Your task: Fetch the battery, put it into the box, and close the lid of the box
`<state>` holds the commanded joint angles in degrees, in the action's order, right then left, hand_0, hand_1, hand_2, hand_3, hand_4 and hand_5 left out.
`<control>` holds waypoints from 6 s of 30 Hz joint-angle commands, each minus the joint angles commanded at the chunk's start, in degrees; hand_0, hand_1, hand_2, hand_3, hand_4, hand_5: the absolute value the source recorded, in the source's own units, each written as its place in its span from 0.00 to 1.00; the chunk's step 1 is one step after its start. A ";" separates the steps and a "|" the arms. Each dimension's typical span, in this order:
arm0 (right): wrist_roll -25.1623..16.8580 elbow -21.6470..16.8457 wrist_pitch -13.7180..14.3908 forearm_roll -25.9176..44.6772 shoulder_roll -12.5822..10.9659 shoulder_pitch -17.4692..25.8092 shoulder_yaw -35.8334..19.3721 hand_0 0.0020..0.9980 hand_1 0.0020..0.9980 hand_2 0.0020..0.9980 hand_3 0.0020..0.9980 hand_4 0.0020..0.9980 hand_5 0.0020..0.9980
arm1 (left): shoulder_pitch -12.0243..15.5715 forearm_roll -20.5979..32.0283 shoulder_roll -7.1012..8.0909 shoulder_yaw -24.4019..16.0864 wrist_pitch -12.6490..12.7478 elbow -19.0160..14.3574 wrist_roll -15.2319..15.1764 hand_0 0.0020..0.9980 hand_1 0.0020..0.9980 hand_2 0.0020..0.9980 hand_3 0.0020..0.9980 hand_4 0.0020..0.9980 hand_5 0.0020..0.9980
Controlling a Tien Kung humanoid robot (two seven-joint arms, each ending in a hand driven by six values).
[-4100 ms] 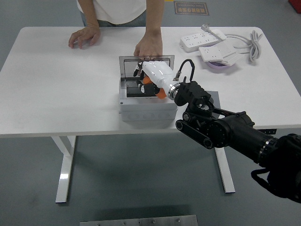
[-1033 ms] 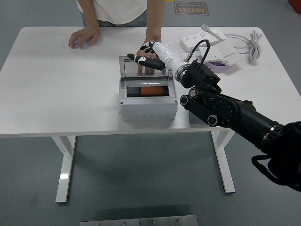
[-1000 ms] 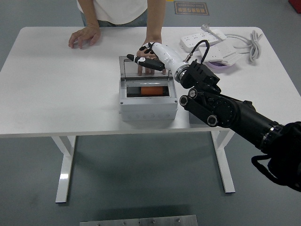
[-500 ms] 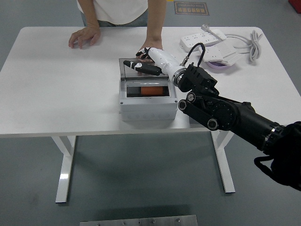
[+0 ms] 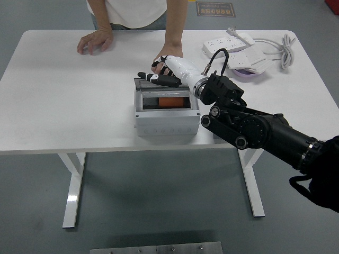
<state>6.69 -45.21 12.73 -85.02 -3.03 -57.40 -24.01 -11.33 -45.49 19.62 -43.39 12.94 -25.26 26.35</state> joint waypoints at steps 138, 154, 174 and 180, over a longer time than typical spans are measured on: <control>-32.01 -19.71 8.04 12.84 -6.97 30.60 -53.05 0.48 0.57 0.59 0.65 0.70 0.25 | 3.13 3.63 -0.04 0.65 0.48 -0.30 -0.08 0.68 0.74 0.65 0.57 0.56 0.18; -35.07 -19.38 12.84 13.07 -6.88 28.62 -46.50 0.38 0.51 0.56 0.64 0.66 0.24 | 3.31 5.52 0.67 1.65 0.99 -0.36 -0.77 0.68 0.75 0.65 0.57 0.56 0.18; -39.89 -18.89 17.41 18.18 -4.70 30.98 -44.01 0.39 0.49 0.55 0.63 0.65 0.25 | 3.83 5.63 0.13 1.67 0.78 -0.28 -0.70 0.68 0.74 0.65 0.57 0.56 0.18; -40.38 -15.53 18.27 18.77 -3.99 30.67 -42.36 0.36 0.48 0.55 0.63 0.65 0.25 | 3.71 5.57 -0.13 1.63 0.62 -0.23 -0.70 0.68 0.74 0.64 0.57 0.56 0.18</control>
<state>-33.69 -60.74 31.00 -66.25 -7.02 -26.72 -66.37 -7.62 -39.91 19.48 -41.76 13.56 -25.49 25.65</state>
